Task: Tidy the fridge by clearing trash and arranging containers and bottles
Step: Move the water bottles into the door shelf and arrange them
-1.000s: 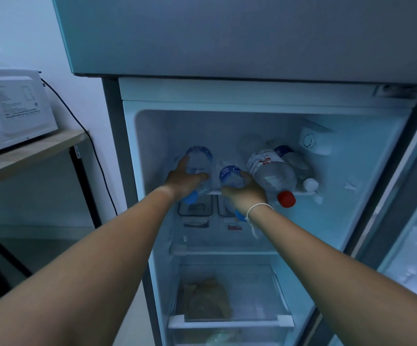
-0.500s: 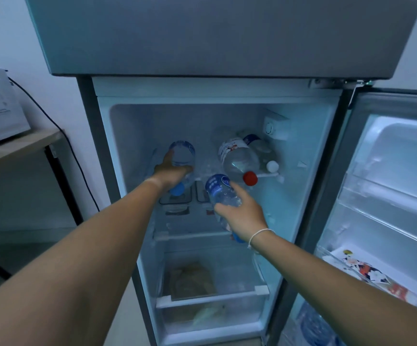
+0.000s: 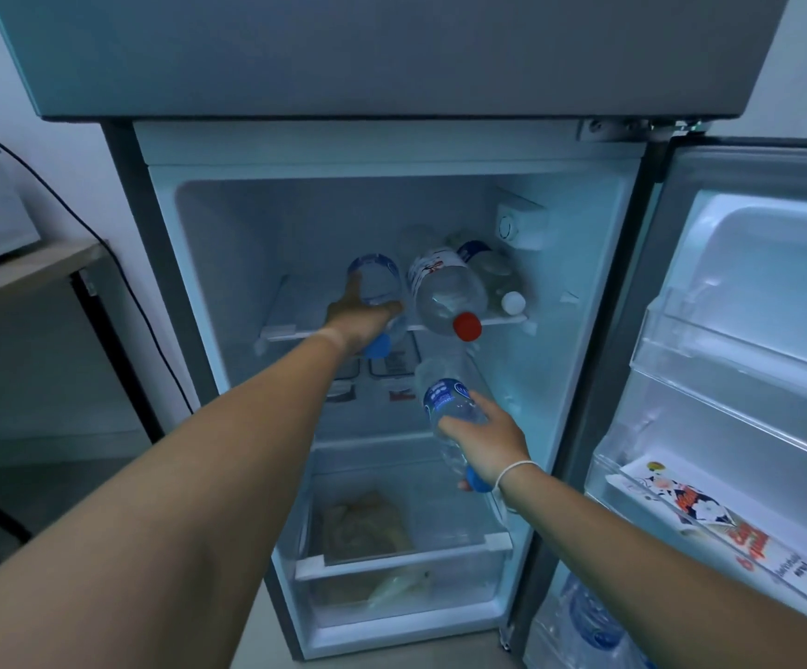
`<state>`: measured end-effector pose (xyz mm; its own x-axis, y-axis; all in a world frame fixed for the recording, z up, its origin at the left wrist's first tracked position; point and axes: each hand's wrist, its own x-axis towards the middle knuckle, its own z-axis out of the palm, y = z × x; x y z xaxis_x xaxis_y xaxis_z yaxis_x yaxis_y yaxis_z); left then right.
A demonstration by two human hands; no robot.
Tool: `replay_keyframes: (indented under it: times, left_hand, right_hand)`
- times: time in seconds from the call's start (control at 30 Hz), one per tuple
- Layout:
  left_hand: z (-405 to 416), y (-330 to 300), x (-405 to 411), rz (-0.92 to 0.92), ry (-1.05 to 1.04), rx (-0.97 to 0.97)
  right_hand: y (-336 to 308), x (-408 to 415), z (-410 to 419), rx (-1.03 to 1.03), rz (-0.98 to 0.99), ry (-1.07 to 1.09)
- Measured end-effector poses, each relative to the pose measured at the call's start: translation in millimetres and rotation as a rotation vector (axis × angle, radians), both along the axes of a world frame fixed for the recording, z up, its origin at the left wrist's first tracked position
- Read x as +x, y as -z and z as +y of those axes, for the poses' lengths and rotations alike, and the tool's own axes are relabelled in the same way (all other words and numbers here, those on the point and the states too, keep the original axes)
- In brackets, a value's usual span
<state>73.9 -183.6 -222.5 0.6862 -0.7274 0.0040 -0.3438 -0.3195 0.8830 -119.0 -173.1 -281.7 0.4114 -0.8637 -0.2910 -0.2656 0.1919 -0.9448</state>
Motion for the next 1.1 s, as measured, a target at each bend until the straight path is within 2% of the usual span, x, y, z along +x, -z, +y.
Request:
replay_keyframes:
  times: [0.37, 0.77, 1.1]
  left_hand:
    - [-31, -1, 4, 0.004, -0.019, 0.026]
    - [-30, -2, 8, 0.0, 0.02, -0.015]
    - [5, -3, 11, -0.2, -0.035, 0.038]
  right_hand:
    - [26, 8, -35, 0.066, 0.019, 0.023]
    - [48, 17, -39, 0.099, 0.015, 0.04]
    - [39, 23, -21, 0.081, 0.022, 0.035]
